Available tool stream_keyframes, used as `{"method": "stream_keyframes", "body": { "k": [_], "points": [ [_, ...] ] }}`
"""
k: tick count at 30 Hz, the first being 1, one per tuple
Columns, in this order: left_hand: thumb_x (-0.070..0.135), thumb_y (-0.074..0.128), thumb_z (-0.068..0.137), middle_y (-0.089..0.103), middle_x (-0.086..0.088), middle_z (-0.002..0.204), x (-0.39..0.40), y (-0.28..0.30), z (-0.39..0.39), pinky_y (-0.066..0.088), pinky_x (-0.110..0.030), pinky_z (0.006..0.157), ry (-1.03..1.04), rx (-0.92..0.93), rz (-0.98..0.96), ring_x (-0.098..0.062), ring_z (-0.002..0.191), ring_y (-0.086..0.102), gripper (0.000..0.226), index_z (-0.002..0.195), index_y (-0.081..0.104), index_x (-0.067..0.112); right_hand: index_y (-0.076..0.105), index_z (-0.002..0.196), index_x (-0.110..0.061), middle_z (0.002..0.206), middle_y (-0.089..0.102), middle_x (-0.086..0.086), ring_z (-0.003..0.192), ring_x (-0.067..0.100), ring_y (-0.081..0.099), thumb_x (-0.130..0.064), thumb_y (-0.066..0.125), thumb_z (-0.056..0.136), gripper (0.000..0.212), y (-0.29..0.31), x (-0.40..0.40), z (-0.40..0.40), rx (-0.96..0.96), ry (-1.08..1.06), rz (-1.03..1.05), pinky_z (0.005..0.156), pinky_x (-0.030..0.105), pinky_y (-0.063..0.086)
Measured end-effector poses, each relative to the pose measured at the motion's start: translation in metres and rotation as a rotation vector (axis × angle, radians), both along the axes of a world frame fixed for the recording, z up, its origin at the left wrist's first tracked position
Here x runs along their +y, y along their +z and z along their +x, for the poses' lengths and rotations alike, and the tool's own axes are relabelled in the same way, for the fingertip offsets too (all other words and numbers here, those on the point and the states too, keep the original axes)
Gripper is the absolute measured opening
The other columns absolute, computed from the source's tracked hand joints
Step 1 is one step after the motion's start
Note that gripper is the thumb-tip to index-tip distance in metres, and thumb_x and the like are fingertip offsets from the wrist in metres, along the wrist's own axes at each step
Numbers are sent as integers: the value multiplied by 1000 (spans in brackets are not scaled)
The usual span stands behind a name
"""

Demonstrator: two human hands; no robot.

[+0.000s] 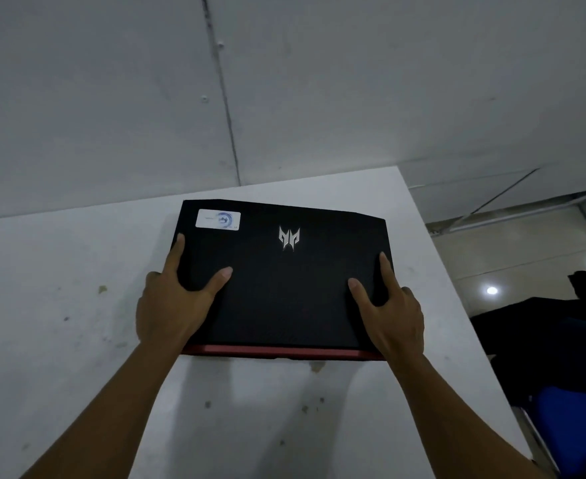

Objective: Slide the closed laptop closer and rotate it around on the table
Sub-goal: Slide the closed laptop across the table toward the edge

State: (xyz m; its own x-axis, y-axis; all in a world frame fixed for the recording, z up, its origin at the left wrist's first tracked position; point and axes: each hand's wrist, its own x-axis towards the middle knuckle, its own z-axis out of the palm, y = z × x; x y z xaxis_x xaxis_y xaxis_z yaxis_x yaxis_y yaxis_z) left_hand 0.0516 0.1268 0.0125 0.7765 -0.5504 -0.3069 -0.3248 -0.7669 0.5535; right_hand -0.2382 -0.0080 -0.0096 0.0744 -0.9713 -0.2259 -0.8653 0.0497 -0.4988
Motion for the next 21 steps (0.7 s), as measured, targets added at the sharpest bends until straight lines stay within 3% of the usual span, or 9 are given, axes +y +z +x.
{"method": "stream_keyframes", "body": {
  "k": [6,12,18,21],
  "points": [
    [82,62,73,55,-18,124,74,13,26,50,-49,86,8,-26,-24,-40,112,60,102,159,16,51,19,157,-50,93,56,4,82,19,52,-77,44,87,79,7,65,30,-29,14,-38,74,32,42],
    [84,48,80,50,-12,104,163,14,61,48,-40,72,-135,-89,7,-28,80,54,95,158,5,54,23,156,-49,92,55,3,80,17,52,-74,48,88,77,15,142,63,-57,-1,-85,73,30,41],
    [88,46,78,53,-9,104,243,11,89,48,-40,72,-122,-98,14,-27,80,55,96,157,4,55,26,155,-50,99,59,3,86,17,53,-73,48,88,74,14,212,90,-98,0,-102,77,32,45],
    [90,46,77,56,-8,104,278,7,98,45,-38,70,-110,-119,3,-24,80,53,98,158,8,52,29,153,-52,113,62,2,101,21,58,-72,50,88,72,12,241,102,-139,1,-99,85,37,47]
  ]
}}
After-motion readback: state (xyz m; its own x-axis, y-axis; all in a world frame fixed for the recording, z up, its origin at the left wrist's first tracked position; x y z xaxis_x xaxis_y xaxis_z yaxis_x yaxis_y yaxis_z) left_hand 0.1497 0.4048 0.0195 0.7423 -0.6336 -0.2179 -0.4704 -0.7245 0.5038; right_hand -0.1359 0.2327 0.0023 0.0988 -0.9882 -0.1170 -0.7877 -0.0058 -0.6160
